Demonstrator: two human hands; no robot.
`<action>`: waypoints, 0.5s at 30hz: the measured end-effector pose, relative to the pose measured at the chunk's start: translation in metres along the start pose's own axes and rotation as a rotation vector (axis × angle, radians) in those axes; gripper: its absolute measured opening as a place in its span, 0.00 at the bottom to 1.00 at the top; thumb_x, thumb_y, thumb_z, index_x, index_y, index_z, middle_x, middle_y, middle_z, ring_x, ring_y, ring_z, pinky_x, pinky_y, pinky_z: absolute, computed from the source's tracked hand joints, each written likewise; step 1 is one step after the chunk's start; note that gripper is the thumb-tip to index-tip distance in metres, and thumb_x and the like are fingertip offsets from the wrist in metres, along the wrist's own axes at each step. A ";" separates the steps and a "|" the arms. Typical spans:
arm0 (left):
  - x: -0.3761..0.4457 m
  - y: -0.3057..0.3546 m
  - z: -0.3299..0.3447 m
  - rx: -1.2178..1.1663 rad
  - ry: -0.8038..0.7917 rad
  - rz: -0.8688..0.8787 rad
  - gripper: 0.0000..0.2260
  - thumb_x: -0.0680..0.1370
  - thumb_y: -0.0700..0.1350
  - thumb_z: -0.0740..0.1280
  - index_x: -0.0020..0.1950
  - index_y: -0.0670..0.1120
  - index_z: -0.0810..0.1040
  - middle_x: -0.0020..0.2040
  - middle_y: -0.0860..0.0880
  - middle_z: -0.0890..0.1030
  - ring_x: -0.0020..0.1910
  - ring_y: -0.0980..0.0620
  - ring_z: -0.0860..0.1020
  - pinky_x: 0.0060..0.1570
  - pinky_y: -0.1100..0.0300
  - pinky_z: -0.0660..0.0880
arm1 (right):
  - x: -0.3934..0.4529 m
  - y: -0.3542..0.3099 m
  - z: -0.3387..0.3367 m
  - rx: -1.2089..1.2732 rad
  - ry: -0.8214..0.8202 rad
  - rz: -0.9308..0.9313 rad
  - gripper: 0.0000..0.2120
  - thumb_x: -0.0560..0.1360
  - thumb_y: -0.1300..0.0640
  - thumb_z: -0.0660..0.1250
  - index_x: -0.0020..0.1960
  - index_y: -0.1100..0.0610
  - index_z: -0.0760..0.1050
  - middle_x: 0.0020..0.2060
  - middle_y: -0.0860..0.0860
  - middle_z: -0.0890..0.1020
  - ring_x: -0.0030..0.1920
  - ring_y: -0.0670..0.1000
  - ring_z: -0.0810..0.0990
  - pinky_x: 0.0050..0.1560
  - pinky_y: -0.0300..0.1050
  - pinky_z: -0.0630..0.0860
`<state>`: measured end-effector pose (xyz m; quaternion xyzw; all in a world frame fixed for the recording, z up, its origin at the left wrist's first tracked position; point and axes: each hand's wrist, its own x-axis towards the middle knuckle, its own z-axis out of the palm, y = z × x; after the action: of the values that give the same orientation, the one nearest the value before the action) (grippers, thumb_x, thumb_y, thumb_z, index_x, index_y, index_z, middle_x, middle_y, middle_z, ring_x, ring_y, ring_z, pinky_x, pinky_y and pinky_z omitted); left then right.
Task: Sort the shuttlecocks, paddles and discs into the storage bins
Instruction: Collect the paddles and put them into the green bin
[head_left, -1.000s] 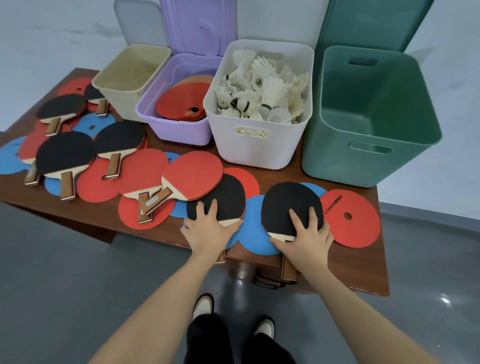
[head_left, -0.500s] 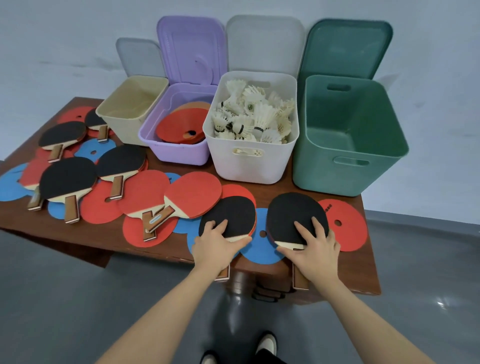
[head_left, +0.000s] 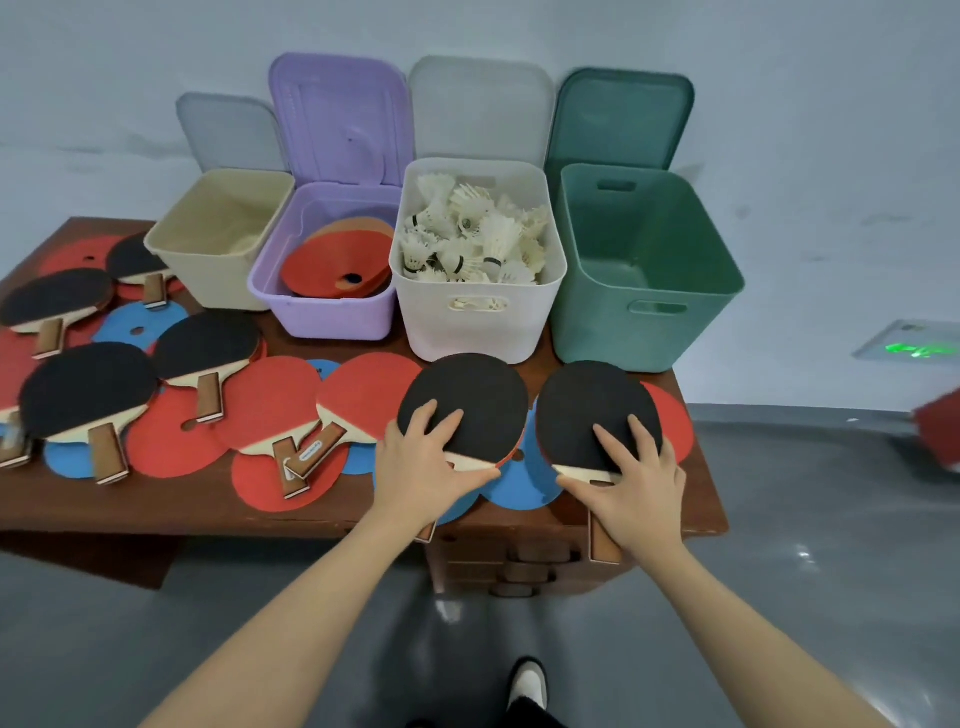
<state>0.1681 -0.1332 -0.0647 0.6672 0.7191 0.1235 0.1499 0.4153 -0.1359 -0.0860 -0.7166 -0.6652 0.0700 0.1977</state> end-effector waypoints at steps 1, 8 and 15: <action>0.001 -0.002 -0.005 0.000 0.025 0.026 0.39 0.65 0.71 0.65 0.72 0.58 0.63 0.74 0.53 0.59 0.69 0.41 0.62 0.65 0.47 0.63 | 0.001 -0.005 -0.003 0.004 0.022 -0.010 0.37 0.60 0.28 0.65 0.65 0.45 0.73 0.70 0.53 0.67 0.69 0.66 0.61 0.61 0.64 0.64; 0.032 0.011 -0.050 -0.078 0.247 0.118 0.38 0.64 0.72 0.65 0.70 0.57 0.67 0.74 0.51 0.63 0.69 0.41 0.62 0.64 0.45 0.64 | 0.044 -0.043 -0.037 0.026 0.162 -0.117 0.36 0.62 0.32 0.70 0.66 0.44 0.72 0.71 0.53 0.66 0.69 0.67 0.60 0.63 0.65 0.62; 0.105 0.063 -0.091 -0.116 0.490 0.180 0.39 0.60 0.74 0.59 0.66 0.55 0.74 0.69 0.49 0.70 0.66 0.39 0.68 0.63 0.42 0.67 | 0.138 -0.059 -0.065 0.080 0.304 -0.230 0.37 0.61 0.28 0.61 0.64 0.46 0.75 0.69 0.55 0.70 0.67 0.69 0.64 0.59 0.65 0.67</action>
<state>0.1851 -0.0211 0.0381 0.6688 0.6636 0.3350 -0.0025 0.3990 -0.0106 0.0179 -0.6297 -0.7020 -0.0359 0.3309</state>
